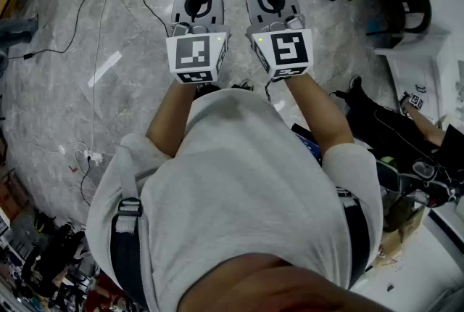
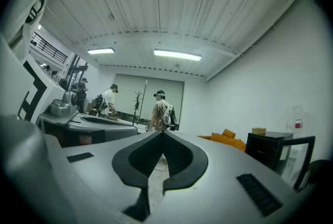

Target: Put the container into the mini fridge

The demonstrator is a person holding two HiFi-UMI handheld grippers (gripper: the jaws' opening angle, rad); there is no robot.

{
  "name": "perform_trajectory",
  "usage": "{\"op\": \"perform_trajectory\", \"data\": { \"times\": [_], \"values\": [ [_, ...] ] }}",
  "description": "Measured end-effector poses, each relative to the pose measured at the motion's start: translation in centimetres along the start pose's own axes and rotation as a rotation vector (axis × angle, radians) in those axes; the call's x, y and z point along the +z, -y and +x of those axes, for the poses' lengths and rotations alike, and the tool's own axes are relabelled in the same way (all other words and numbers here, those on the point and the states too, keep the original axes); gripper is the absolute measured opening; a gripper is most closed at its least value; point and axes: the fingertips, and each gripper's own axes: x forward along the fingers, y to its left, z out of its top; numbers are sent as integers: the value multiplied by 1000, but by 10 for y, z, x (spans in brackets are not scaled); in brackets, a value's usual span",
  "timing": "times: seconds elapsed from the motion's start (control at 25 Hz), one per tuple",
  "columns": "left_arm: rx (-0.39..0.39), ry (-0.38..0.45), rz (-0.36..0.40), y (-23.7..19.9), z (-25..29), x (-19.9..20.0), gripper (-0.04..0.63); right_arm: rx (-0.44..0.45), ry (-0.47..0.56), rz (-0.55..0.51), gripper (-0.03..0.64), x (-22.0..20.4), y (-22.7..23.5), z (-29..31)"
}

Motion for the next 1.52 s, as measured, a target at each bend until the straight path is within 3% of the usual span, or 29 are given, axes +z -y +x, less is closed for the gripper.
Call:
{"op": "perform_trajectory", "data": {
  "times": [0.2,0.4,0.76,1.52],
  "values": [
    [1,-31,10,9,3,-8,12,29,-4,20,37,-10,3,0],
    [80,-30,15,-22,-7,-7,12,88,25,20,38,-7,-17,23],
    [125,-34,7,-54,-43,-5,12,165,38,23,38,7,-71,34],
    [84,-15,8,-96,-47,-1,12,140,50,7,38,18,-100,67]
  ]
}}
